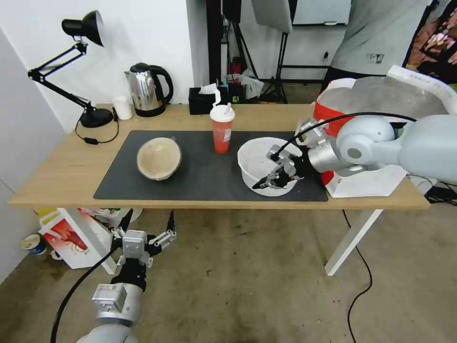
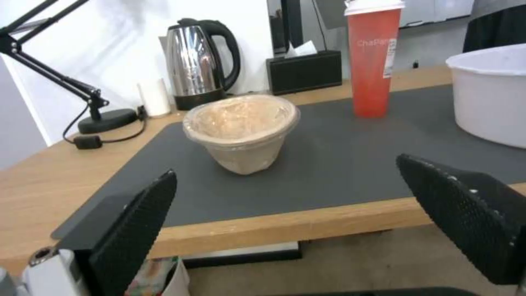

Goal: Pick up the trash from the table and place it into the takeout bag.

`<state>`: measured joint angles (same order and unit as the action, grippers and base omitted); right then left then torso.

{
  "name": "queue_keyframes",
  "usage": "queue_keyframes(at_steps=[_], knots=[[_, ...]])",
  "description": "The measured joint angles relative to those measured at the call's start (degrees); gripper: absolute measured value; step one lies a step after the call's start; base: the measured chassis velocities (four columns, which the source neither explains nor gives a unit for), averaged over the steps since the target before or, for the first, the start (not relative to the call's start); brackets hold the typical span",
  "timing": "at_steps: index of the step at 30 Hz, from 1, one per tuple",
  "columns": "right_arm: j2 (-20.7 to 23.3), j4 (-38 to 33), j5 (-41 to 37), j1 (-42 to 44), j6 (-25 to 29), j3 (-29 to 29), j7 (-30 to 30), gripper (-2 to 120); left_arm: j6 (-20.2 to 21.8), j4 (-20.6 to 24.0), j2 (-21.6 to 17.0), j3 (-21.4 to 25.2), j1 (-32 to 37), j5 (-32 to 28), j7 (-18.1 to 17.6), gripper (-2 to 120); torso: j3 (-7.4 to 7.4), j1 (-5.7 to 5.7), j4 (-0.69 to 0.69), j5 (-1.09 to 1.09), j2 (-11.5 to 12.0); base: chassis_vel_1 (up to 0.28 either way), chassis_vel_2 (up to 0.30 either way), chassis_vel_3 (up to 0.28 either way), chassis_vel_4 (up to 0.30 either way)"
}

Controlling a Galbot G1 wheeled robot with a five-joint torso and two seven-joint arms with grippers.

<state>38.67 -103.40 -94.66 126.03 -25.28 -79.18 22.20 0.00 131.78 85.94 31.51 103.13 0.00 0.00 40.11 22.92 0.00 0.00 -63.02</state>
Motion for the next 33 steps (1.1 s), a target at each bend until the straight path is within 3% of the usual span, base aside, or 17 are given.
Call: queue_keyframes(at_steps=[8, 13, 15, 16, 18, 20, 22, 24, 25, 29, 33], knots=[[0.01, 0.21, 0.44, 0.22, 0.12, -0.47, 0.26, 0, 0.0, 0.0, 0.0, 0.0, 0.0, 0.0, 0.0, 100, 0.0, 0.0, 0.0, 0.0, 0.0, 0.0, 0.0, 0.0, 0.0], [0.09, 0.34, 0.48, -0.61, 0.53, -0.47, 0.27, 15, 0.0, 0.0, 0.0, 0.0, 0.0, 0.0, 0.0, 100, 0.0, 0.0, 0.0, 0.01, 0.0, 0.0, 0.0, 0.0, 0.0], [0.08, 0.34, 0.48, -0.65, 0.54, -0.46, 0.27, 15, 0.0, 0.0, 0.0, 0.0, 0.0, 0.0, 0.0, 100, 0.0, 0.0, 0.0, 0.01, 0.0, 0.0, 0.0, 0.0, 0.0], [0.1, 0.34, 0.38, -1.27, 0.62, -0.31, 0.3, 27, 0.0, 0.0, 0.0, 0.0, 0.0, 0.0, 0.0, 100, 0.0, 0.0, 0.0, 0.0, 0.0, 0.0, 0.0, 0.0, 0.0], [0.1, 0.3, 0.31, -1.59, 0.67, -0.18, 0.32, 28, 0.0, 0.0, 0.0, 0.0, 0.0, 0.0, 0.0, 100, 0.0, 0.0, 0.0, 0.0, 0.0, 0.0, 0.0, 0.0, 0.0], [-0.02, -0.38, -0.39, -3.32, 0.78, 0.61, 0.42, 41, 0.0, 0.0, 0.0, 0.0, 0.0, 0.0, 0.0, 100, 0.0, 0.0, 0.0, 0.0, 0.0, 0.0, 0.0, 0.0, 0.0], [-0.03, -0.45, -0.47, -3.42, 0.79, 0.69, 0.43, 43, 0.0, 0.0, 0.0, 0.0, 0.0, 0.0, 0.0, 100, 0.0, 0.0, 0.0, 0.0, 0.0, 0.0, 0.0, 0.0, 0.0], [-0.2, -1.14, -1.19, -5.03, 0.83, 1.61, 0.44, 57, 0.0, 0.0, 0.0, 0.0, 0.0, 0.0, 0.0, 100, 0.0, 0.0, 0.0, 0.01, 0.0, 0.0, 0.0, 0.0, 0.0], [-0.2, -1.14, -1.19, -5.03, 0.83, 1.61, 0.44, 57, 0.0, 0.0, 0.0, 0.0, 0.0, 0.0, 0.0, 100, 0.0, 0.0, 0.0, 0.01, 0.0, 0.0, 0.0, 0.0, 0.0], [-0.55, -3.1, -4.16, -16.57, 0.87, 9.38, 0.96, 76, 0.0, 0.0, 0.0, 0.01, 0.0, 0.0, 0.0, 100, -0.01, 0.0, -0.01, -0.01, -0.01, 0.0, 0.0, 0.0, 0.0], [-1.35, -3.56, -4.23, -20.02, 0.76, 12.99, 1.3, 89, 0.0, 0.0, 0.0, 0.0, 0.0, 0.0, 0.0, 100, -0.01, 0.0, -0.01, 0.02, -0.01, 0.0, 0.0, 0.0, 0.0]])
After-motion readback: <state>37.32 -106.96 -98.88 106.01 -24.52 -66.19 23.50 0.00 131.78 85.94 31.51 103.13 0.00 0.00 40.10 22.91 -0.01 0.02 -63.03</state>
